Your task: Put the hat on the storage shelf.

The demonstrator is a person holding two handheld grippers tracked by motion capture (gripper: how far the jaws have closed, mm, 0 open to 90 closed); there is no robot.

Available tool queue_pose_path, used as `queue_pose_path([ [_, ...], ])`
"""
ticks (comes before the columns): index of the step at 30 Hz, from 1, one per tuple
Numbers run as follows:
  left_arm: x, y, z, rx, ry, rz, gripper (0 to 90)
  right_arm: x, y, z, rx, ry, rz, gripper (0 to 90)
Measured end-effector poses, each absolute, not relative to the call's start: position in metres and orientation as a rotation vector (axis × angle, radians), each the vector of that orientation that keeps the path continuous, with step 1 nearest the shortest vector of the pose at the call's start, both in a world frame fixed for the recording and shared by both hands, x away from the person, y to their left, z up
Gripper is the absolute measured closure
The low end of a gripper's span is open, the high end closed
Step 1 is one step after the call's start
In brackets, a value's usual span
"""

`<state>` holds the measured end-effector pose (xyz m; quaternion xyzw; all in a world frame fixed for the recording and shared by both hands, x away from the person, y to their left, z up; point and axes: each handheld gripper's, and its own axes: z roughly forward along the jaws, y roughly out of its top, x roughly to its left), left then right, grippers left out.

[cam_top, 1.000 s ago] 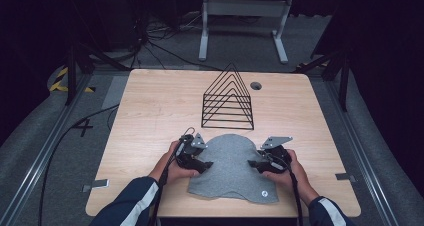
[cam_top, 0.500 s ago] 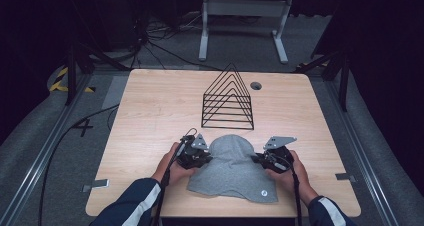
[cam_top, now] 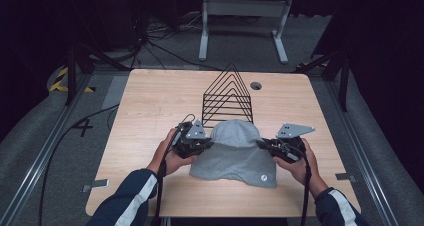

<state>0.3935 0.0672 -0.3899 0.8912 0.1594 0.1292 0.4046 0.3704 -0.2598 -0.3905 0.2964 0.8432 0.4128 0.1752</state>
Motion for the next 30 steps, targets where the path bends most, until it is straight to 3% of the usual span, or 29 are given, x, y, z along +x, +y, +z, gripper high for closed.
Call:
queue_pose_path([
  [18, 0.425, 0.083, -0.260, 2.051, 0.409, 0.523, 83.5, 0.398, -0.257, -0.254, 0.665, 2.169, 1.313, 84.7],
  [25, 0.450, 0.088, -0.226, 1.997, 0.439, 0.545, 83.6, 0.421, -0.250, -0.207, 0.648, 2.085, 1.329, 84.7],
  [30, 0.473, 0.089, -0.213, 1.998, 0.473, 0.591, 83.6, 0.446, -0.242, -0.193, 0.658, 2.065, 1.292, 84.7],
])
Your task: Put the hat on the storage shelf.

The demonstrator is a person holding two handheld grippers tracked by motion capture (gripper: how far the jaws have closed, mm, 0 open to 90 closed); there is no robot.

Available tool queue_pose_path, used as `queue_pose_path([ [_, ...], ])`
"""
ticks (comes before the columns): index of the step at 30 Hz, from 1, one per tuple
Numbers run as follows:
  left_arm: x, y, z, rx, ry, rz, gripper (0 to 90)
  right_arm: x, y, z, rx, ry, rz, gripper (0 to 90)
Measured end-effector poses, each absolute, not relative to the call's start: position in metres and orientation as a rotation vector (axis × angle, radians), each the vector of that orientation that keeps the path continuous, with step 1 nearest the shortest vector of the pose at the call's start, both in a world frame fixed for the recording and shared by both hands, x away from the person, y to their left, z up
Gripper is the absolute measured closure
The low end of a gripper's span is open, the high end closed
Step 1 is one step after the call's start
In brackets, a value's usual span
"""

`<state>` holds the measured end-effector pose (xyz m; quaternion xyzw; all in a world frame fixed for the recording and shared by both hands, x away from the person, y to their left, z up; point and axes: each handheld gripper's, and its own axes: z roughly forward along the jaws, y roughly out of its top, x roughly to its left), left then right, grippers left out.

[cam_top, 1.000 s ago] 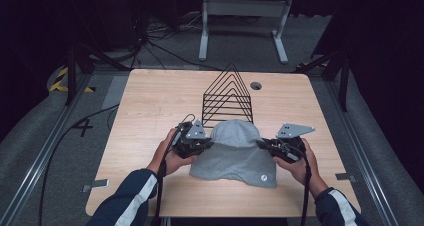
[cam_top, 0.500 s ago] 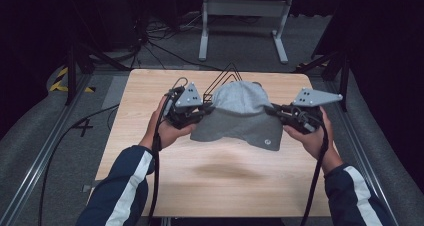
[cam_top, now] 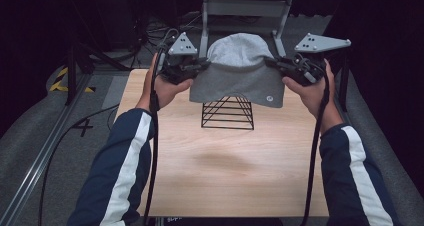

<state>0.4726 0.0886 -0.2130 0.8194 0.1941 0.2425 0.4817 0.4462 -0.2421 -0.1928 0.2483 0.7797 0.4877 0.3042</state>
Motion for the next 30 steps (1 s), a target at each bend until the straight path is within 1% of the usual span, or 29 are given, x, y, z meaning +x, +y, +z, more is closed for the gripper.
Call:
queue_pose_path([
  [4, 0.492, 0.088, -0.210, 1.990, 0.512, 0.576, 83.6, 0.466, -0.236, -0.189, 0.681, 2.053, 1.253, 84.8],
  [6, 0.494, 0.087, -0.211, 1.989, 0.516, 0.583, 83.6, 0.474, -0.235, -0.189, 0.701, 2.046, 1.241, 84.8],
  [8, 0.505, 0.083, -0.216, 1.995, 0.522, 0.590, 83.6, 0.481, -0.234, -0.190, 0.725, 2.043, 1.230, 84.8],
  [14, 0.516, 0.080, -0.230, 1.980, 0.547, 0.534, 83.6, 0.494, -0.234, -0.199, 0.763, 2.048, 1.236, 84.8],
  [20, 0.515, 0.085, -0.243, 1.998, 0.547, 0.509, 83.6, 0.493, -0.240, -0.212, 0.761, 2.075, 1.264, 84.8],
  [24, 0.510, 0.085, -0.244, 1.992, 0.530, 0.491, 83.6, 0.488, -0.242, -0.220, 0.754, 2.093, 1.274, 84.8],
  [30, 0.497, 0.089, -0.244, 1.972, 0.502, 0.474, 83.6, 0.476, -0.248, -0.218, 0.728, 2.096, 1.304, 84.8],
])
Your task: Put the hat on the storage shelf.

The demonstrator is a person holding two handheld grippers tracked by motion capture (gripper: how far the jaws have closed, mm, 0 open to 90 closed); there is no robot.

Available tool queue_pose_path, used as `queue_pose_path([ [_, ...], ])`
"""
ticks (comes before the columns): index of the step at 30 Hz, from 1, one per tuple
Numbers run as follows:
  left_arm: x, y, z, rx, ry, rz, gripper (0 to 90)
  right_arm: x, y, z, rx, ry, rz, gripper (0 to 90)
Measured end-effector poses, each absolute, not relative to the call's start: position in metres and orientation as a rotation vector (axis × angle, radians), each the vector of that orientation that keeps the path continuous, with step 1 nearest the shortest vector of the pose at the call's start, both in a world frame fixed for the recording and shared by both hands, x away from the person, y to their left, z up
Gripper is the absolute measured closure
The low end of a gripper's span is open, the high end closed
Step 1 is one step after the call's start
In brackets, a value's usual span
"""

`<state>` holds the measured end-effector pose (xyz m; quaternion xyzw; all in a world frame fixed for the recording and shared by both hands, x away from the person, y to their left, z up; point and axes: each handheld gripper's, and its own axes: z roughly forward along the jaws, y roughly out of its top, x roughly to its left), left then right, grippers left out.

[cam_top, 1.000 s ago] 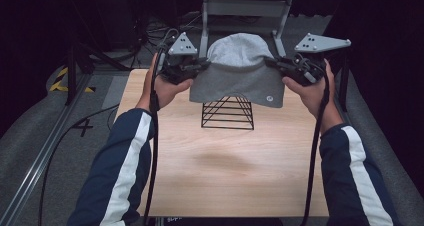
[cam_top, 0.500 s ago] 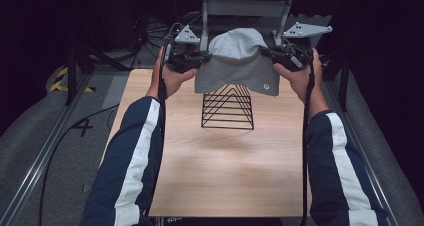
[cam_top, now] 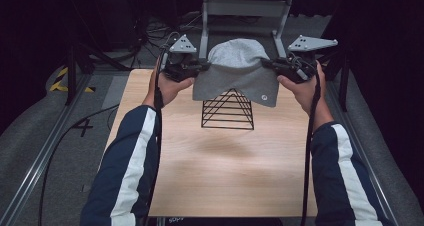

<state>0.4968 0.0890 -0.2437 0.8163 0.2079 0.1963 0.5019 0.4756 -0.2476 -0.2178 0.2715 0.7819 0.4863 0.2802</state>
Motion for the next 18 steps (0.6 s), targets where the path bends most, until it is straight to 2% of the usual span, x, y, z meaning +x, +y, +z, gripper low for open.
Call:
queue_pose_path([
  [7, 0.488, 0.090, -0.246, 1.994, 0.470, 0.500, 83.5, 0.466, -0.246, -0.219, 0.703, 2.105, 1.301, 84.8],
  [18, 0.496, 0.085, -0.281, 2.070, 0.514, 0.502, 83.2, 0.473, -0.240, -0.248, 0.712, 2.154, 1.252, 84.7],
])
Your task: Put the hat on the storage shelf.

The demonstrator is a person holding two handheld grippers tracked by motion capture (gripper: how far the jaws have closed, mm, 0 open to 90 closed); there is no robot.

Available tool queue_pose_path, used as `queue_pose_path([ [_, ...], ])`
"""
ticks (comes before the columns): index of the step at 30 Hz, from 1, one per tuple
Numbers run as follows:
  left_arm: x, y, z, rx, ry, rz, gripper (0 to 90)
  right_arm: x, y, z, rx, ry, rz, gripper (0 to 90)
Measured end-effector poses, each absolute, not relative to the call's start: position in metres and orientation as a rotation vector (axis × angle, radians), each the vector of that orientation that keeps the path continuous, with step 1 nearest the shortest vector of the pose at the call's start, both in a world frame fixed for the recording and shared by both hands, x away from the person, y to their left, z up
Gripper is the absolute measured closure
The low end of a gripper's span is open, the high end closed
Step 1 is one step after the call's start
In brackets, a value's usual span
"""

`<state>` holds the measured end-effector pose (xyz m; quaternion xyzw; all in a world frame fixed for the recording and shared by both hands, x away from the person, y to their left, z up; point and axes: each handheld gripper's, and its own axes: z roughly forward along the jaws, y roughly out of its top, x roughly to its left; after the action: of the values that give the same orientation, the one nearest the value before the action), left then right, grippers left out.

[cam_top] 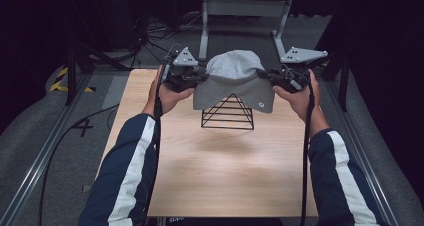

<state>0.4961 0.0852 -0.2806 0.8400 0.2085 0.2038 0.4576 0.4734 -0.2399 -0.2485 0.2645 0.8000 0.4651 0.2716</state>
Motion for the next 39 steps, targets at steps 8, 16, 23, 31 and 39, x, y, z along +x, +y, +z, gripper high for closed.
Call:
queue_pose_path([
  [8, 0.501, 0.084, -0.315, 2.068, 0.560, 0.429, 83.0, 0.478, -0.236, -0.290, 0.740, 2.223, 1.217, 84.7],
  [16, 0.500, 0.082, -0.346, 2.107, 0.575, 0.399, 83.0, 0.478, -0.238, -0.324, 0.786, 2.272, 1.206, 84.7],
  [23, 0.502, 0.071, -0.370, 2.176, 0.580, 0.408, 83.0, 0.483, -0.235, -0.353, 0.823, 2.313, 1.172, 84.7],
  [31, 0.506, 0.069, -0.394, 2.189, 0.618, 0.379, 83.1, 0.488, -0.234, -0.372, 0.852, 2.330, 1.145, 84.8],
  [39, 0.509, 0.067, -0.413, 2.203, 0.644, 0.368, 83.4, 0.493, -0.239, -0.393, 0.915, 2.332, 1.125, 84.8],
])
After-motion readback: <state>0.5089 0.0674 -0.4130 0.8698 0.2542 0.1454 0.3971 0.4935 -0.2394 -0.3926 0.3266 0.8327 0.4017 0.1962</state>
